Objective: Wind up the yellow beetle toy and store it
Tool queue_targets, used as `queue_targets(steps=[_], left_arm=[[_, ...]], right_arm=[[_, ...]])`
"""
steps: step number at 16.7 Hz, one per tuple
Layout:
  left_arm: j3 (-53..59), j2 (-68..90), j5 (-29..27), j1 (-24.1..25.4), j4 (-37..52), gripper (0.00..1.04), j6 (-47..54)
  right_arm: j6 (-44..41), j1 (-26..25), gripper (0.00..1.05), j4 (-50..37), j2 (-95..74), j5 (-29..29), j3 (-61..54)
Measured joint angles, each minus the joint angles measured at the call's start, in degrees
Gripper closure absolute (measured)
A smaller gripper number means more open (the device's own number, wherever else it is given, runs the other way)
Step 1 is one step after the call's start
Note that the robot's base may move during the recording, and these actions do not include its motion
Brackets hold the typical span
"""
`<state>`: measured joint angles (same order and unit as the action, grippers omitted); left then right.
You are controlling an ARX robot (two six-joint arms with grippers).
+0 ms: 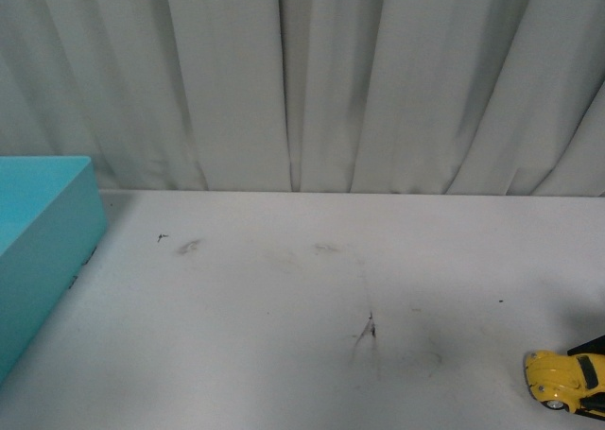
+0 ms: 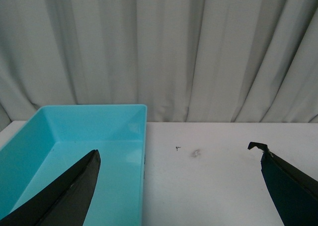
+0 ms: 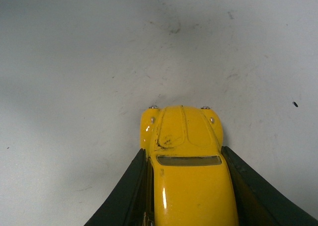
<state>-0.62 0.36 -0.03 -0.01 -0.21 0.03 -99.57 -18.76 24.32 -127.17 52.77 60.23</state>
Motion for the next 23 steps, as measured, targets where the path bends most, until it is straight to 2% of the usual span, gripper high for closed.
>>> queue_targets(steps=[3, 8, 10, 21, 23], left_arm=[[0.0, 0.0, 0.0, 0.0, 0.0, 0.07, -0.02], [0.0, 0.0, 0.0, 0.0, 0.02, 0.07, -0.02], [0.0, 0.0, 0.0, 0.0, 0.02, 0.07, -0.02], [0.0, 0.0, 0.0, 0.0, 0.02, 0.07, 0.0], [0.0, 0.0, 0.0, 0.0, 0.0, 0.07, 0.0]], right_arm=[[-0.02, 0.26, 0.65, -0.5, 0.57, 0.09, -0.44], [0.02, 0.83, 0.19, -0.2, 0.42, -1.31, -1.38], [0.04, 0.83, 0.05, -0.35, 0.42, -1.31, -1.38], [0.04, 0.92, 0.07, -1.22, 0.42, -1.53, -1.46], [0.83, 1.4, 0.07, -3.19, 0.59, 0.2, -1.88]])
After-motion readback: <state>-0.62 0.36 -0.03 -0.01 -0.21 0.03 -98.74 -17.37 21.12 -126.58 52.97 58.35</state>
